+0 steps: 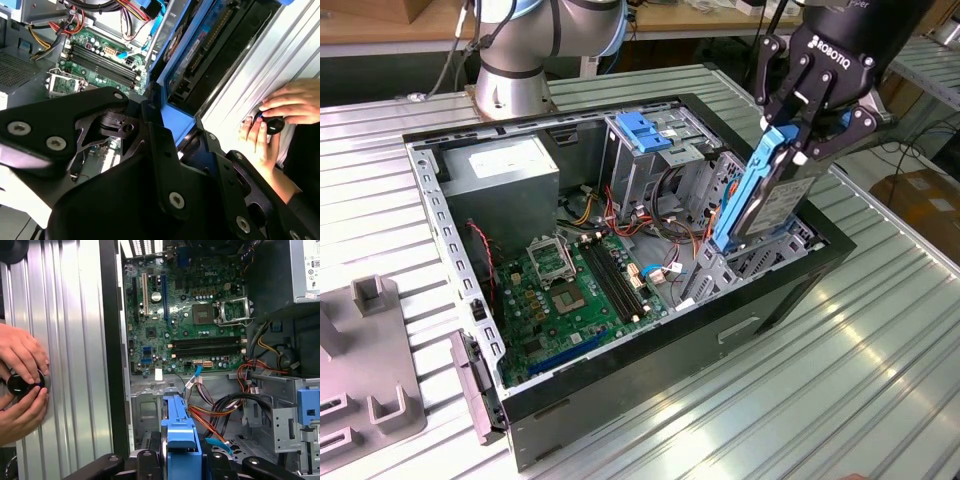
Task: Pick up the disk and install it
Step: 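Insert the disk into the insertion slot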
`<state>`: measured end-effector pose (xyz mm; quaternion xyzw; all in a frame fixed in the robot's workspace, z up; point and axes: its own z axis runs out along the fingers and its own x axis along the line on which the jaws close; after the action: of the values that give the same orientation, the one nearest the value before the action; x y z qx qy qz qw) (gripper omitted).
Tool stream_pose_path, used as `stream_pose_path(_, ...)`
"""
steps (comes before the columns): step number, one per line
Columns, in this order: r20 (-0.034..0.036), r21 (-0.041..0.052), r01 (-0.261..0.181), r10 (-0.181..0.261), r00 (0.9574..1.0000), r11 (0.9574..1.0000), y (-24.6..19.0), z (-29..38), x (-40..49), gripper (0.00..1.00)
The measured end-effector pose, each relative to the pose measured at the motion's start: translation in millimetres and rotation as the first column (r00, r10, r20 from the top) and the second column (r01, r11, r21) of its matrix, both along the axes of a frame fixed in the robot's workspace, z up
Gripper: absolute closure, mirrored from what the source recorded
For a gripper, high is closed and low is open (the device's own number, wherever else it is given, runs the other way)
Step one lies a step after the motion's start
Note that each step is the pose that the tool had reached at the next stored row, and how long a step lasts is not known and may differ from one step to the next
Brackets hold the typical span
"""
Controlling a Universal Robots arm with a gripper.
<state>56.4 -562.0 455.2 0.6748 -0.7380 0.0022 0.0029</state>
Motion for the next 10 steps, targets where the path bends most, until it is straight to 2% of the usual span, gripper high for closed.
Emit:
stream_pose_path(3,0.0000,-0.0001,0.000,0.000,1.0000,1.0000,3.3,-0.5,0.0,0.63)
stream_pose_path(10,-0.0004,-0.0043,0.000,0.000,1.0000,1.0000,3.6,-5.8,0.0,0.63)
